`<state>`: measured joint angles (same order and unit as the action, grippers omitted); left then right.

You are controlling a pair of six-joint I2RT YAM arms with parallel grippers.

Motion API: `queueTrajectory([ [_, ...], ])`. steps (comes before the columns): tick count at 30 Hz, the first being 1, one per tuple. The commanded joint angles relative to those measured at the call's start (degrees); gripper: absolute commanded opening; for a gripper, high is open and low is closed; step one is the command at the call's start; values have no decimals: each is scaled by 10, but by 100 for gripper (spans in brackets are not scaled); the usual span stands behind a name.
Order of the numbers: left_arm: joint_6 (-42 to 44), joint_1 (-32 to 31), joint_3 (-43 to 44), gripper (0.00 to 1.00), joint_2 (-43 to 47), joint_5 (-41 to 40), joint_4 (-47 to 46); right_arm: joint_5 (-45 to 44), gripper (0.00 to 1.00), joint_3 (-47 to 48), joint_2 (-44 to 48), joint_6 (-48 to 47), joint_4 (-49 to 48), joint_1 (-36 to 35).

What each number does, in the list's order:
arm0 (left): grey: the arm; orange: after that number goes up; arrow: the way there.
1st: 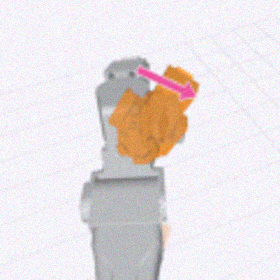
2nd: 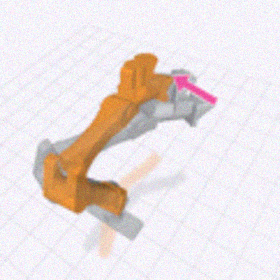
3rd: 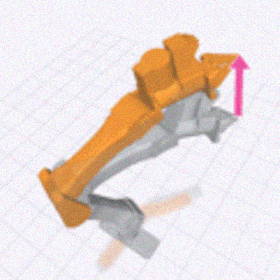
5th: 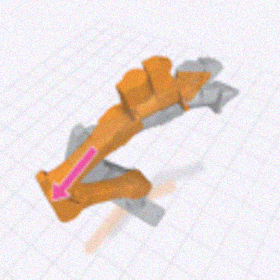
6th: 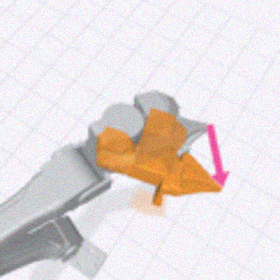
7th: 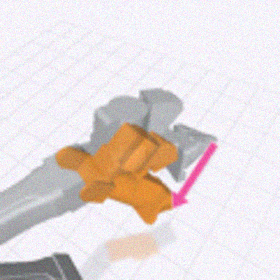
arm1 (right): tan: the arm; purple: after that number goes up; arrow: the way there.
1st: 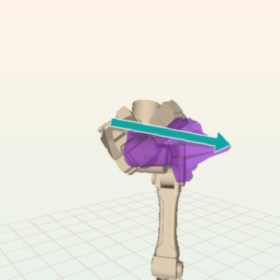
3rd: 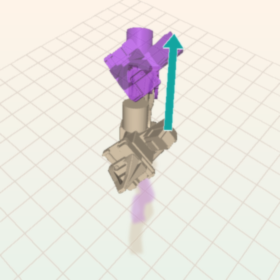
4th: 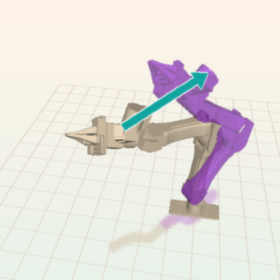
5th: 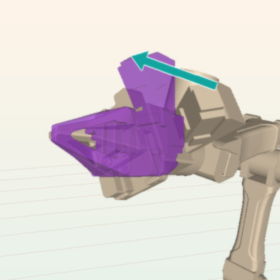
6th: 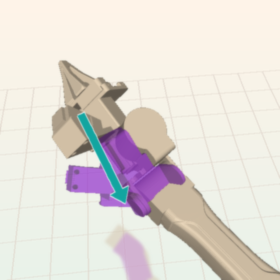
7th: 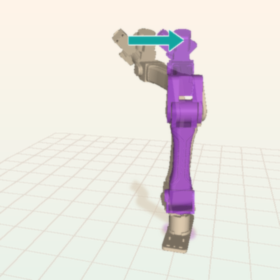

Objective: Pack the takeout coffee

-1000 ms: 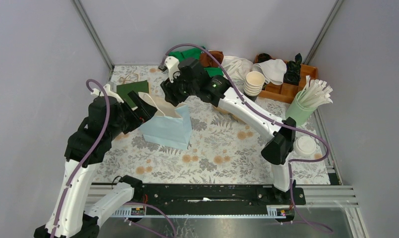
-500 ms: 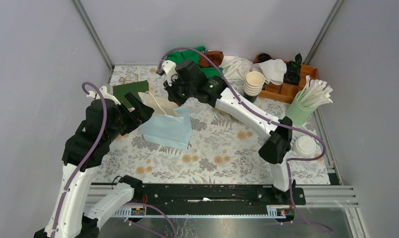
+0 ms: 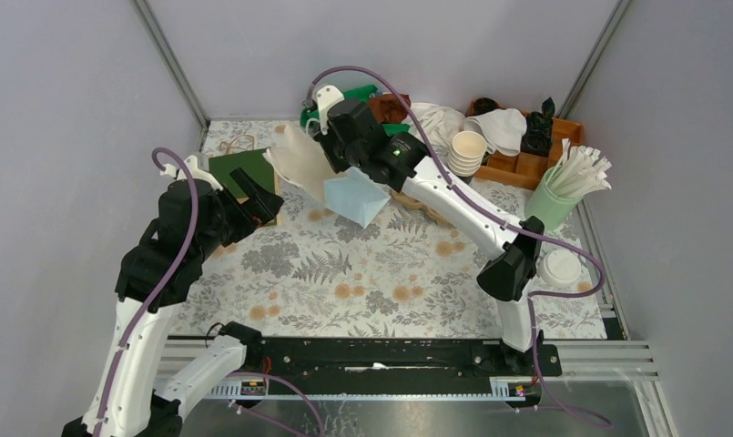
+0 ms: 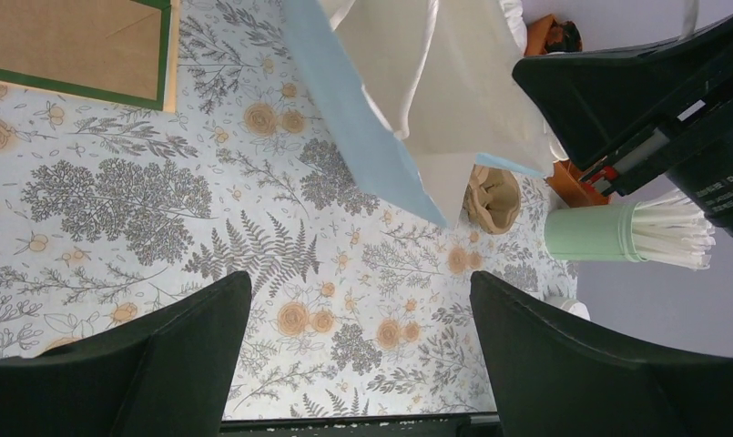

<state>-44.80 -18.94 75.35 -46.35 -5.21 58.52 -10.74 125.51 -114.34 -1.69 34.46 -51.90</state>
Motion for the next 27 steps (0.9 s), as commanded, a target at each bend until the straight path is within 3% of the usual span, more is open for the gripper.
queueTrajectory([
  [1, 15, 3, 8, 94, -5, -6, -40, -40, 0, 37, 19, 63, -3, 26],
  [11, 39, 3, 12, 94, -29, -25, -61, 0, 0, 98, -32, 177, -29, 40],
  [19, 54, 3, 49, 94, -39, -38, -50, -62, 0, 102, -66, 290, -78, 40],
  [27, 69, 3, 64, 94, -48, -53, -43, -72, 0, 98, -95, 364, -129, 36],
])
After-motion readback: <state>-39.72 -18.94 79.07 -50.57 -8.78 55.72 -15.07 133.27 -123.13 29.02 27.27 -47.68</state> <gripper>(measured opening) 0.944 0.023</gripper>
